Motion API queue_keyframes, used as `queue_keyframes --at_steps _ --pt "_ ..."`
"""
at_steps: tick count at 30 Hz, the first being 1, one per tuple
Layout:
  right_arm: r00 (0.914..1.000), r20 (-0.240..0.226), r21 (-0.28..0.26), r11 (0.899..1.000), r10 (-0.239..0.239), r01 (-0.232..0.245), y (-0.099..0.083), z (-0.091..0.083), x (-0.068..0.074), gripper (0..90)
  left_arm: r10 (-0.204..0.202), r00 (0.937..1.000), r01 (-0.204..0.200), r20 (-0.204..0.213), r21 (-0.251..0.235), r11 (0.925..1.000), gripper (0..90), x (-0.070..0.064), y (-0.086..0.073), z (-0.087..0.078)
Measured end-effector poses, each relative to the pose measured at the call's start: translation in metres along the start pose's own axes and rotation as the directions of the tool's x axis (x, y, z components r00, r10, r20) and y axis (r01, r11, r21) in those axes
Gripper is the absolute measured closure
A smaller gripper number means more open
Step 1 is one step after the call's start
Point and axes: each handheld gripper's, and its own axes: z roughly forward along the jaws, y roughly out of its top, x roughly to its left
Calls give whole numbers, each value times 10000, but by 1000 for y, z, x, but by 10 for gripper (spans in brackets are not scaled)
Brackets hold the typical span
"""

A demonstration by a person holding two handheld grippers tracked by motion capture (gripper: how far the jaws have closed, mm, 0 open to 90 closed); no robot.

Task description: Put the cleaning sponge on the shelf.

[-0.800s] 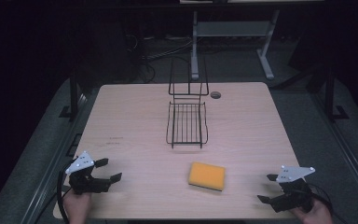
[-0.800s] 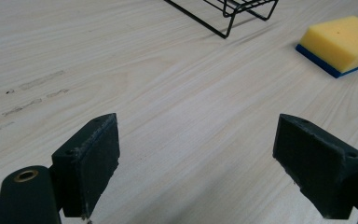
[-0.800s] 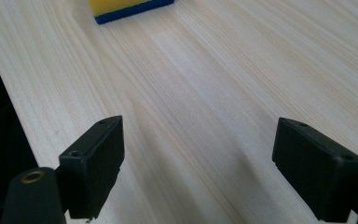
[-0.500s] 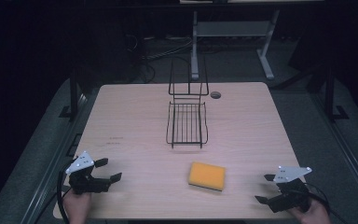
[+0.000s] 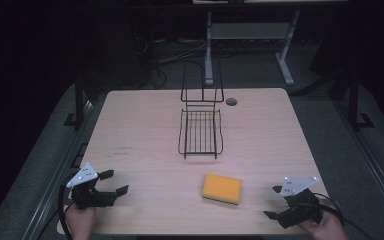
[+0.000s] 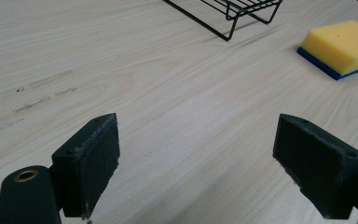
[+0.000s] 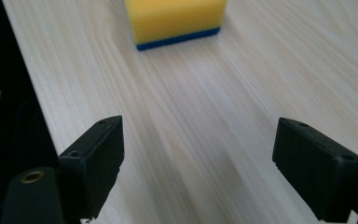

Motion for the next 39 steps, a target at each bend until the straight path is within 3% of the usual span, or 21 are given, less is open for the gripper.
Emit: queue_keyframes --at_steps 17,26,39 --pt "9965 -511 438 9967 -656 679 25 10 5 157 43 10000 -43 -34 -15 10000 141 0 0 -1" --pt "9908 -758 526 9918 -1124 1166 43 16 8 158 111 9999 -111 12 -20 9999 141 -1 1 -1" --pt "9829 -1186 755 9857 -1412 1507 62 23 11 157 45 10000 -45 -43 -68 10000 141 1 0 -3"
